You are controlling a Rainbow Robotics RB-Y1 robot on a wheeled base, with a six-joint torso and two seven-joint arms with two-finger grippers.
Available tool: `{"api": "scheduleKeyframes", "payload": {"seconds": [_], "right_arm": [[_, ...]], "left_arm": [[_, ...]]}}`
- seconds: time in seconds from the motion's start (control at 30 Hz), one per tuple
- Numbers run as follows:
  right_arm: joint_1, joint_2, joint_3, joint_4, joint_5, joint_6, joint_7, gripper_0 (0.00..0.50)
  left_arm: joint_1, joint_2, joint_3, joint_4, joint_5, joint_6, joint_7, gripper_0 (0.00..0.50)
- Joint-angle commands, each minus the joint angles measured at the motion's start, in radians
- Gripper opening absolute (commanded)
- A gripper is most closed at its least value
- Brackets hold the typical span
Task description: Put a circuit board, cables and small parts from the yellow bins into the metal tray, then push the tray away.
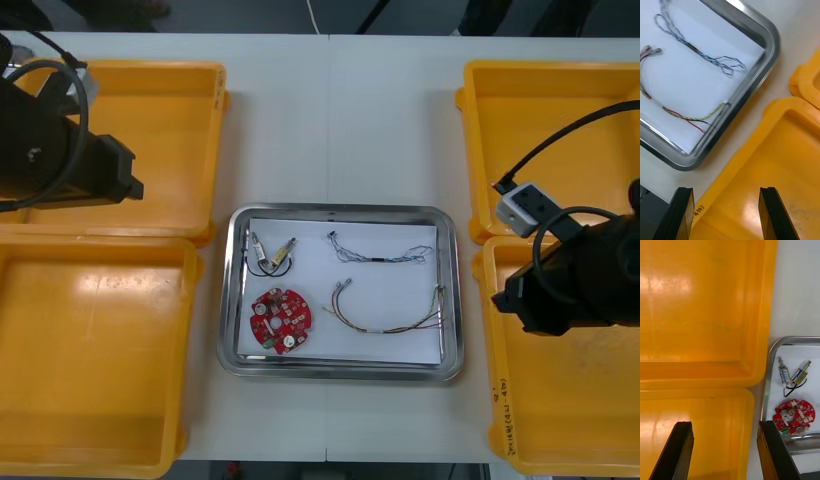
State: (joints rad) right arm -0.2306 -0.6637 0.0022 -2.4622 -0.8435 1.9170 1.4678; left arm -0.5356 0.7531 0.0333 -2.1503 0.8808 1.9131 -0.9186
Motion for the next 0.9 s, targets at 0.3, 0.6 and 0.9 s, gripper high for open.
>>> {"api": "scheduleKeyframes", "payload": {"seconds": [0.3,0.6,0.9], "right_arm": [[-0.174,-0.033,0.351,-0.027,0.078,0.003,0.04,0.5],[-0.279,0.006,0.553,0.023,0.113,-0.058,0.075,0.5],[-0.363,0.076,0.693,0.117,0.184,-0.099,0.212,0.5]], "left_arm": [[0.197,0.097,0.175,-0.132,0.047,0.007,-0.161,0.5],[0.299,0.107,0.263,-0.151,0.049,0.007,-0.244,0.5],[0.353,0.109,0.293,-0.161,0.041,0.007,-0.278,0.5]]}}
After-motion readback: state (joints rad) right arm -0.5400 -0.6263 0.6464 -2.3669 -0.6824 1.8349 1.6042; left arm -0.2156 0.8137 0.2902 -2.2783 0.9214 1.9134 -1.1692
